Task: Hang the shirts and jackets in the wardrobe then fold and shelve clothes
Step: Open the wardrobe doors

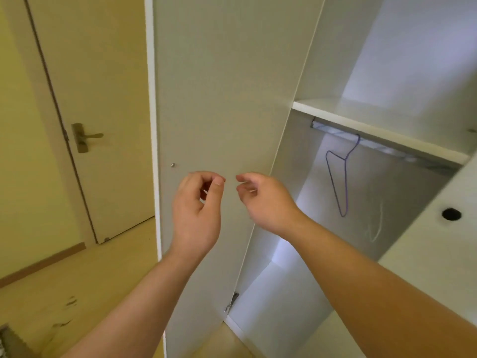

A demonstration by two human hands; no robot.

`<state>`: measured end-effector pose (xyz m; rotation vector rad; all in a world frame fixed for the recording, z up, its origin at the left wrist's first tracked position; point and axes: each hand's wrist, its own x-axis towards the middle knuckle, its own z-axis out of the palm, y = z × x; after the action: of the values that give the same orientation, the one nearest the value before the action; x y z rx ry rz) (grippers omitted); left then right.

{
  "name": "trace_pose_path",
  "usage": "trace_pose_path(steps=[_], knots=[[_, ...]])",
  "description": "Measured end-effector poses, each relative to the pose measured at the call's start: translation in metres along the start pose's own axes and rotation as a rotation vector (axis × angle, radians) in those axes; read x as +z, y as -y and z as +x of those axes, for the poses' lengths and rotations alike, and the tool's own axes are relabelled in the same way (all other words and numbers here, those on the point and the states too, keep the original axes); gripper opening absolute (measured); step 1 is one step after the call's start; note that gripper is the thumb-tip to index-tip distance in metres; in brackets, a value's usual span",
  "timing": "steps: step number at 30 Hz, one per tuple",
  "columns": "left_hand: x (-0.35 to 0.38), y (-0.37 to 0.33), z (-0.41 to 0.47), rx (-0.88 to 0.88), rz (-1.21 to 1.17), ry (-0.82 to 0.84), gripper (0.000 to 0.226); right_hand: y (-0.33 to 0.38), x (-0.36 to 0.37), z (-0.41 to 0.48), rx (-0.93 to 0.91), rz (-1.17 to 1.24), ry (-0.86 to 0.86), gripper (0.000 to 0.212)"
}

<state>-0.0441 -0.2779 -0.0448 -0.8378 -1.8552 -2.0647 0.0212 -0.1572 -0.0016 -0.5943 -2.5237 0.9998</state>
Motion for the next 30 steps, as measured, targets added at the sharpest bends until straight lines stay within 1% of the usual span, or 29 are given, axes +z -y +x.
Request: trace_pose_path(steps=[3, 5, 7, 9, 14, 17, 19, 22, 24, 27, 30], knots=[[0.049, -0.004, 0.0, -0.084, -0.129, 0.146, 0.017, -0.035, -0.034, -0.008, 0.115, 0.031, -0.2, 0.018], [0.083, -0.007, -0.001, -0.109, -0.218, 0.243, 0.019, -0.059, -0.061, -0.018, 0.198, 0.027, -0.346, 0.008], [0.118, -0.011, -0.004, -0.13, -0.267, 0.355, 0.021, -0.08, -0.089, -0.032, 0.261, -0.013, -0.5, 0.007], [0.154, -0.015, -0.008, -0.155, -0.328, 0.476, 0.023, -0.099, -0.116, -0.051, 0.317, -0.065, -0.618, 0.006], [0.246, -0.027, -0.023, -0.223, -0.447, 0.781, 0.028, -0.132, -0.176, -0.098, 0.431, -0.08, -0.812, 0.003], [0.301, -0.046, -0.03, -0.346, -0.499, 0.984, 0.031, -0.141, -0.2, -0.119, 0.487, -0.066, -0.892, 0.005], [0.331, -0.063, -0.032, -0.427, -0.536, 1.094, 0.043, -0.145, -0.212, -0.126, 0.541, -0.077, -0.899, 0.011], [0.364, -0.077, -0.028, -0.432, -0.604, 1.198, 0.05, -0.152, -0.221, -0.123, 0.592, -0.078, -0.891, 0.019], [0.383, -0.078, -0.025, -0.492, -0.662, 1.254, 0.056, -0.157, -0.222, -0.118, 0.603, -0.077, -0.896, 0.021], [0.407, -0.07, -0.024, -0.568, -0.699, 1.396, 0.079, -0.165, -0.22, -0.108, 0.602, -0.079, -0.905, 0.022], [0.427, -0.066, -0.029, -0.658, -0.747, 1.521, 0.078, -0.169, -0.217, -0.099, 0.607, -0.067, -0.919, 0.022]])
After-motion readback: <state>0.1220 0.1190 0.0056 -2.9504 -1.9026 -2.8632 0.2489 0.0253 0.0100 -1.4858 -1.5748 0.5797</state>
